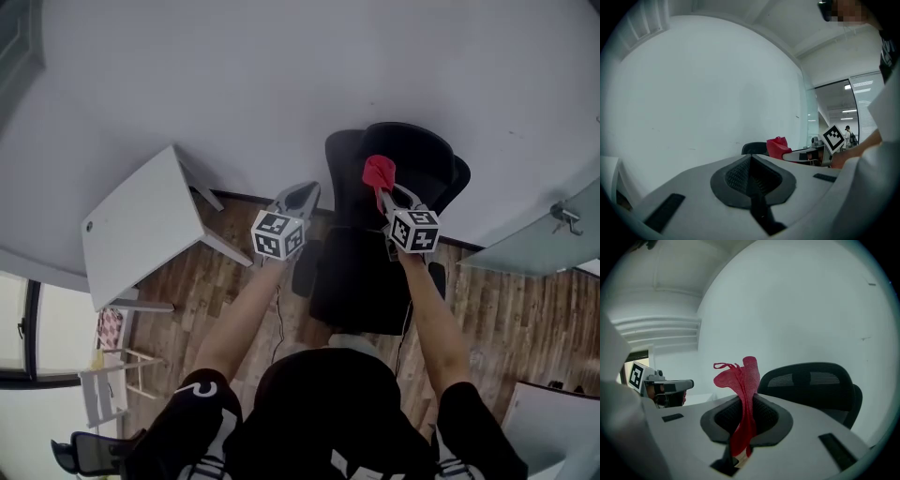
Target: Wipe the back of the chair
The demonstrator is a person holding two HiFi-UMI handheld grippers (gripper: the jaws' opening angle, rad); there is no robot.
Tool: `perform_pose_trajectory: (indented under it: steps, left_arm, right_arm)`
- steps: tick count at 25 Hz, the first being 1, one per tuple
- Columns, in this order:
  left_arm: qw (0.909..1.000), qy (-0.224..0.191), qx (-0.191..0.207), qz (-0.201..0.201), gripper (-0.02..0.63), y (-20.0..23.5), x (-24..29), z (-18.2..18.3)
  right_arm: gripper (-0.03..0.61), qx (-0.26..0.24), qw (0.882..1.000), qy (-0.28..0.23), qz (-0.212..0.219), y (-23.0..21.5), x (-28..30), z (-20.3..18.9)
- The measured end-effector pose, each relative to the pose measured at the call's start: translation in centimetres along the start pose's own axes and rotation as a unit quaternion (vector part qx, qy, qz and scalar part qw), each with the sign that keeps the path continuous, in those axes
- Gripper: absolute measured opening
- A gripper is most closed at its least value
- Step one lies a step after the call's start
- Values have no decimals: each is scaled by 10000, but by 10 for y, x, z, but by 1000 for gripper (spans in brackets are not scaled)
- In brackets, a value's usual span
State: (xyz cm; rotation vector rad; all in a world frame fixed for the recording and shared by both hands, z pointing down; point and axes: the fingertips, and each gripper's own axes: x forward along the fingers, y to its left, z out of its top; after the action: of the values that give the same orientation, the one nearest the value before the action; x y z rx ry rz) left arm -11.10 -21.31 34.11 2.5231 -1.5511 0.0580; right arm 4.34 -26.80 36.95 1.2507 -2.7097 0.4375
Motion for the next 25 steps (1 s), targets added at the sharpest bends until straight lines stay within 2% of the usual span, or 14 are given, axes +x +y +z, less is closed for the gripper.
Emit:
perform_pose_trajectory:
  steps: [6, 12, 19, 25]
  left_arm:
    - [9994, 99, 315, 43, 25, 6, 43, -1]
    - [9994, 258, 216, 106, 25, 24, 71, -4]
    - [9991, 367, 111, -173, 25, 49, 101, -6]
    - [9961, 412, 257, -740, 25, 47, 135, -3]
  right_arm:
    - [63, 14, 9991, 240, 347, -22, 56, -4]
    - [64, 215, 9984, 378, 361, -36, 99, -7]
    - [64, 127, 9985, 533, -5, -53, 135, -10]
    - [67, 199, 9976, 526, -398, -74, 146, -8]
